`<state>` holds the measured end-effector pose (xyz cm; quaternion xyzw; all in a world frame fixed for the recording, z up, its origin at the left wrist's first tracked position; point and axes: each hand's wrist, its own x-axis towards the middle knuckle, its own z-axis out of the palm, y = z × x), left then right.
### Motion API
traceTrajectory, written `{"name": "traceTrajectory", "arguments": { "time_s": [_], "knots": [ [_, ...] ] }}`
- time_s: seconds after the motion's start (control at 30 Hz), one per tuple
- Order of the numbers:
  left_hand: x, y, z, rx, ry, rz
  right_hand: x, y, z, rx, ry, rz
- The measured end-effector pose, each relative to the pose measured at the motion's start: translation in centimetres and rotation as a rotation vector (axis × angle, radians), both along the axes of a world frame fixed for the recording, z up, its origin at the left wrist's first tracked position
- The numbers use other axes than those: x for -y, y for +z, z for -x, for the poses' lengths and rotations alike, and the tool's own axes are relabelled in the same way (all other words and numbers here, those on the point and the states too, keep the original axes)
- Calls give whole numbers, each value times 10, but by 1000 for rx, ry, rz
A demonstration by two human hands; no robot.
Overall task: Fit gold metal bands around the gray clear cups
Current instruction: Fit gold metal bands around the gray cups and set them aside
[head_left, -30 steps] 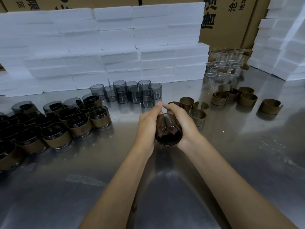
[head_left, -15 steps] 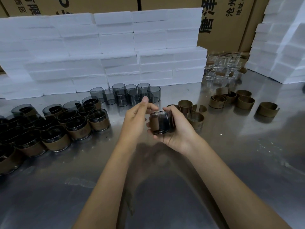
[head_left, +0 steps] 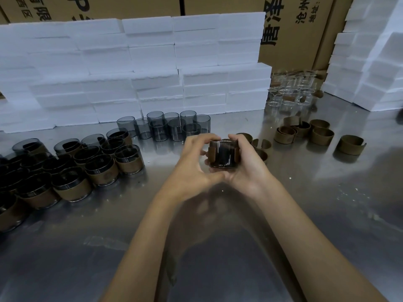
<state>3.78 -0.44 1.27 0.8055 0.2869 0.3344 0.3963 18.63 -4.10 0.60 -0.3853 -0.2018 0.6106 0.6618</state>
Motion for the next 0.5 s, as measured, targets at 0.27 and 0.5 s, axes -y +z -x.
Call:
{"name": "traceTrajectory", "arguments": {
  "time_s": [0.27, 0.5],
  "knots": [
    [-9, 3, 3, 170, 74, 4, 7, 3, -8, -183, 210, -142],
    [-15, 0, 6, 167, 143, 61, 1, -2, 4, -141, 143, -192]
  ]
}}
